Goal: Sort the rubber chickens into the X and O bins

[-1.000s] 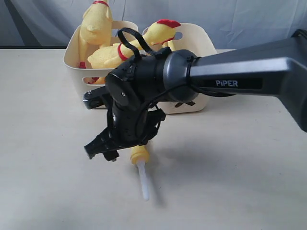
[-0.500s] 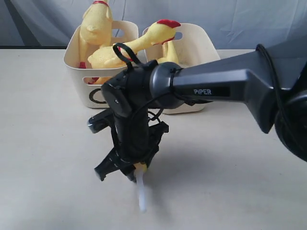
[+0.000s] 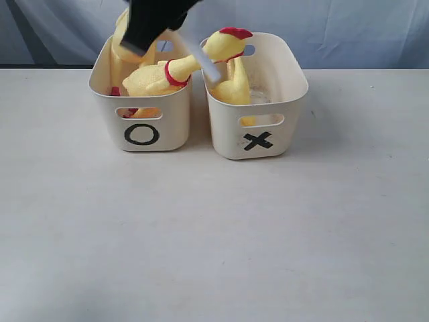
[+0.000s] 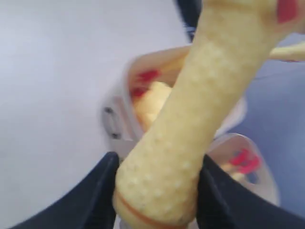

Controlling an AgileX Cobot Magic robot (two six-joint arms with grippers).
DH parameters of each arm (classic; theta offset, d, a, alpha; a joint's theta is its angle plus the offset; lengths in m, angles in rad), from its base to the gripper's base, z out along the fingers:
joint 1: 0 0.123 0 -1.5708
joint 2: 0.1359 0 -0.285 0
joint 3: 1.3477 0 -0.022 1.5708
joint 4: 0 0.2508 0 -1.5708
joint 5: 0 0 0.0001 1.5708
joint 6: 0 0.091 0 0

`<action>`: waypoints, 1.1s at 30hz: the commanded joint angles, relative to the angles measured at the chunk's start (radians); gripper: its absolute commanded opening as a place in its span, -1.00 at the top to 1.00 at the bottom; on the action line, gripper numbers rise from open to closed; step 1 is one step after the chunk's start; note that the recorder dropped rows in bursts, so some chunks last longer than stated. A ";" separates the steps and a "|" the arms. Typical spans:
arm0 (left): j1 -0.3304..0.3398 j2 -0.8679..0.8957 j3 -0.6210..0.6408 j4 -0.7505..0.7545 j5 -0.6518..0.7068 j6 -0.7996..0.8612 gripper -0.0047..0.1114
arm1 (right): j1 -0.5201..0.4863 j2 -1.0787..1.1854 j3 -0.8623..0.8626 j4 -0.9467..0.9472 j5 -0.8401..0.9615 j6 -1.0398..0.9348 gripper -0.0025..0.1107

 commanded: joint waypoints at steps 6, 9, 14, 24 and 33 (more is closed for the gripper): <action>-0.002 0.004 -0.008 0.004 -0.008 -0.001 0.92 | -0.204 0.171 0.007 -0.890 -0.353 1.105 0.93; -0.002 0.004 -0.008 0.004 -0.008 -0.001 0.92 | -0.212 0.213 0.007 -1.165 -0.196 1.292 0.93; -0.002 0.004 -0.008 0.004 -0.008 -0.001 0.92 | -0.268 0.292 0.007 -1.043 -0.197 1.302 0.93; -0.002 0.004 -0.008 0.004 -0.008 -0.001 0.92 | -0.292 0.381 0.007 -0.860 -0.137 1.298 -0.08; -0.002 0.004 -0.008 0.004 -0.008 -0.001 0.92 | -0.292 0.281 0.007 -0.941 0.126 1.234 -0.17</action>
